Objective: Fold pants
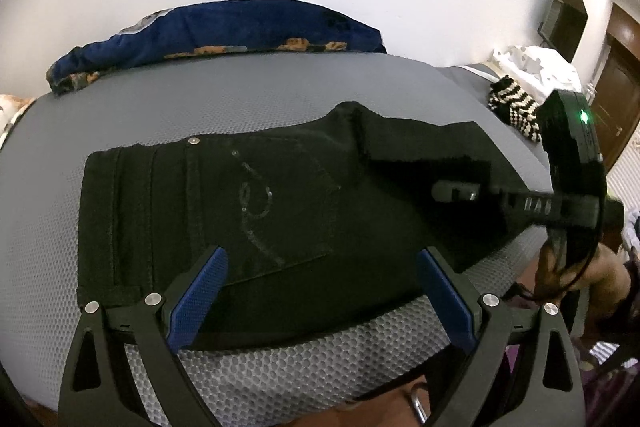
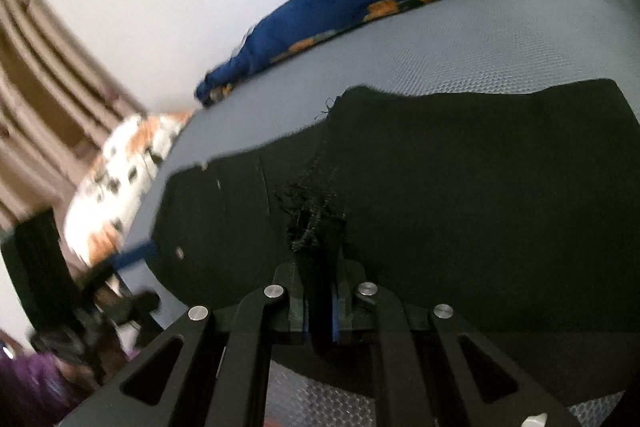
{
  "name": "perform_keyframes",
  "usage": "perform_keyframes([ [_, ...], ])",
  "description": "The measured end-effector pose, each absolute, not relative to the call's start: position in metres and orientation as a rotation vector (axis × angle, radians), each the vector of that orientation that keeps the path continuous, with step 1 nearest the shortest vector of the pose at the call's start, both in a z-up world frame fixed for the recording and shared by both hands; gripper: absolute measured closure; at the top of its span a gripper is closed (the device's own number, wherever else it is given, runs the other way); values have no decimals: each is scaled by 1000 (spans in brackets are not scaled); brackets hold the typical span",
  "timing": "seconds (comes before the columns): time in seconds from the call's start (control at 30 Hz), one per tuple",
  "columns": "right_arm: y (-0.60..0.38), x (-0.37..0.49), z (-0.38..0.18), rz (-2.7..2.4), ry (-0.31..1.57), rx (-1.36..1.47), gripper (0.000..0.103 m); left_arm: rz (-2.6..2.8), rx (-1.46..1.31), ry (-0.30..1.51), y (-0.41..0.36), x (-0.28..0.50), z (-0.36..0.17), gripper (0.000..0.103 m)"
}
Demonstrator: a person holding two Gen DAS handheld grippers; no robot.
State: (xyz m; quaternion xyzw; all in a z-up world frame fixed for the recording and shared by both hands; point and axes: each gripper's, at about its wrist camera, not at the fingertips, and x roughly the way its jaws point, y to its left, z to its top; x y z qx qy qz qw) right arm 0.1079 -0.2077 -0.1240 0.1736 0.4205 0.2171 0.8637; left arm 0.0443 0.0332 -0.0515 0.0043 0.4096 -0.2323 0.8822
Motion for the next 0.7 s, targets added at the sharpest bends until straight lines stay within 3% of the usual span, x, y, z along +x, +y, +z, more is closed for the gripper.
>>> perform_keyframes([
  [0.1, -187, 104, -129, 477, 888, 211, 89, -479, 14, 869, 33, 46, -56, 8],
  [0.27, -184, 84, -114, 627, 865, 212, 53, -469, 32, 873, 33, 46, -57, 8],
  [0.47, -308, 90, -86, 501, 731, 513, 51, -475, 1, 870, 33, 46, -55, 8],
  [0.7, -360, 104, -124, 393, 833, 513, 51, -525, 35, 849, 5, 51, -48, 8],
])
